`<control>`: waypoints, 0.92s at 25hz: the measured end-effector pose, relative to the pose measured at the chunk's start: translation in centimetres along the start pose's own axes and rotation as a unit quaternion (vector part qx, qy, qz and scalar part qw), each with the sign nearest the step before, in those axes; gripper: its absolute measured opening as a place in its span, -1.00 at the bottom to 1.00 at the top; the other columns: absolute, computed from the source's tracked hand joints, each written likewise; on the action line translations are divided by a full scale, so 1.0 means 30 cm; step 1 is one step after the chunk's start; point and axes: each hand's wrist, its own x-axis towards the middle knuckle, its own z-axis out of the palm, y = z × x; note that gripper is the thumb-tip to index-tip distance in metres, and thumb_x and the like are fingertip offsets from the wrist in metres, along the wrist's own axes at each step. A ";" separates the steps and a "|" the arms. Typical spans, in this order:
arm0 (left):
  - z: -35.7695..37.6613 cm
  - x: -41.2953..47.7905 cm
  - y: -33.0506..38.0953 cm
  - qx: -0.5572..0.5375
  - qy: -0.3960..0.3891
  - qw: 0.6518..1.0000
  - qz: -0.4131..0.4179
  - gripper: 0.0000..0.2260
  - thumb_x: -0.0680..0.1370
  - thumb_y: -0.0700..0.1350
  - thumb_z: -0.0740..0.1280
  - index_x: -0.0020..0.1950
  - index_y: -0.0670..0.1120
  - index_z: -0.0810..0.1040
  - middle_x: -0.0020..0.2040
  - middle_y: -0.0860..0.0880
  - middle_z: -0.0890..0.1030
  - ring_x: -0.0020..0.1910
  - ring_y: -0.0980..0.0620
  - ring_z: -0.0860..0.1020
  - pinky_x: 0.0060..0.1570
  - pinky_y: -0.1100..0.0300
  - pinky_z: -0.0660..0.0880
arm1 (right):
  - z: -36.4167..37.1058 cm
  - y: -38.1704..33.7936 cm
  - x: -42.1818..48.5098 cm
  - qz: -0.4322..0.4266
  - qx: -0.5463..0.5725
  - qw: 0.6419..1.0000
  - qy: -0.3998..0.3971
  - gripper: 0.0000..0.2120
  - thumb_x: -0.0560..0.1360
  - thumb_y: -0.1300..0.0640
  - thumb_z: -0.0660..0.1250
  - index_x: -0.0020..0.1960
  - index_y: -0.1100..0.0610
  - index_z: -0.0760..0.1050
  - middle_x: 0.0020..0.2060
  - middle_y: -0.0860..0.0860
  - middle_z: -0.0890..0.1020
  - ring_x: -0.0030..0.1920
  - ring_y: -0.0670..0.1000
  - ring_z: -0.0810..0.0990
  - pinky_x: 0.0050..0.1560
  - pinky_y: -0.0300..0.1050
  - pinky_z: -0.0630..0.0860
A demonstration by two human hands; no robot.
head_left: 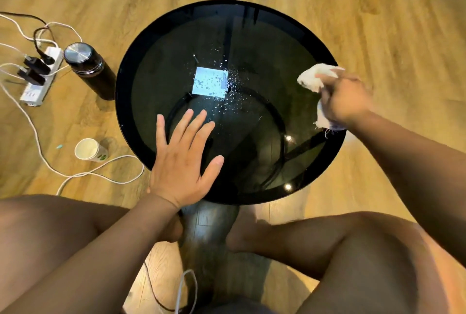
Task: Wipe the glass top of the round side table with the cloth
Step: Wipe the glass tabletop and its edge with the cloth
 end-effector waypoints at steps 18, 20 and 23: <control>-0.006 0.001 0.006 -0.022 0.010 1.000 -0.018 -0.48 0.59 0.13 0.07 0.45 -0.13 0.38 0.51 -0.09 0.38 0.55 -0.10 0.24 0.50 -0.33 -0.11 | -0.005 -0.594 -0.743 -0.079 0.184 0.979 0.040 -0.73 0.53 -0.09 0.28 0.15 -0.01 0.58 0.16 0.08 0.60 0.15 0.15 0.51 0.11 0.08 0.46; -0.004 -0.004 0.002 -0.027 0.014 0.999 -0.023 -0.49 0.59 0.12 0.06 0.45 -0.12 0.37 0.51 -0.09 0.38 0.56 -0.09 0.23 0.51 -0.31 -0.13 | -0.006 -0.602 -0.751 -0.158 0.168 0.973 0.032 -0.76 0.52 -0.07 0.30 0.09 0.00 0.62 0.15 0.05 0.60 0.13 0.12 0.52 0.04 0.10 0.50; 0.001 -0.003 -0.005 -0.033 0.018 0.999 -0.024 -0.48 0.59 0.12 0.07 0.45 -0.13 0.38 0.51 -0.09 0.39 0.55 -0.10 0.24 0.52 -0.29 -0.14 | 0.021 -0.445 -0.635 -0.260 0.115 0.959 0.022 -0.71 0.50 -0.02 0.24 0.14 -0.04 0.63 0.17 0.04 0.61 0.06 0.17 0.55 -0.05 0.07 0.47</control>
